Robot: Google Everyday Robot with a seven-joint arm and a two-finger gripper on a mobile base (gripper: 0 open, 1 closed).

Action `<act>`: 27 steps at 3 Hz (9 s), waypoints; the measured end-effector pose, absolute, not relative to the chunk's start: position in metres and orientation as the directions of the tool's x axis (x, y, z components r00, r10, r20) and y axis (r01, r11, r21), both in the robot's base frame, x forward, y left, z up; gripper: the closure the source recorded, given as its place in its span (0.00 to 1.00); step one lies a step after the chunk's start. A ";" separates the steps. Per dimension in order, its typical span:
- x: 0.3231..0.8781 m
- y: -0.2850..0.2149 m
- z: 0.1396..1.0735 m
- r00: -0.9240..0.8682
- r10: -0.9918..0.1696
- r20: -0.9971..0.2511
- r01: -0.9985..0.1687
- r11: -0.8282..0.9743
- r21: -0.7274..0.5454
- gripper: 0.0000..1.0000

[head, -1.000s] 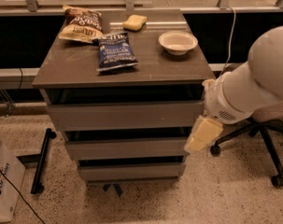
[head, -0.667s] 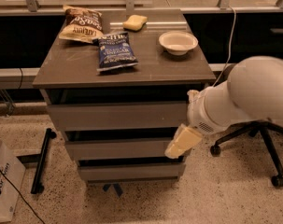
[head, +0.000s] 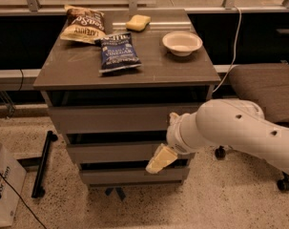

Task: Open middle drawer

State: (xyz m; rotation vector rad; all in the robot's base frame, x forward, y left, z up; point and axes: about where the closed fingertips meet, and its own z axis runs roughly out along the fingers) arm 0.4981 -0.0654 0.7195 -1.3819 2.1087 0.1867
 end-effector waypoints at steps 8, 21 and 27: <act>0.593 -0.118 0.506 -0.480 -0.633 -0.608 -0.823 0.564 0.062 0.00; 0.585 -0.131 0.414 -0.420 -0.834 -0.359 -0.906 0.358 0.228 0.19; 0.457 -0.096 0.445 -0.796 -0.430 -0.426 -0.591 0.704 0.394 0.00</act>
Offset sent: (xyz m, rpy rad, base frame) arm 0.0080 0.0105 -0.0398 0.0200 0.0269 0.0094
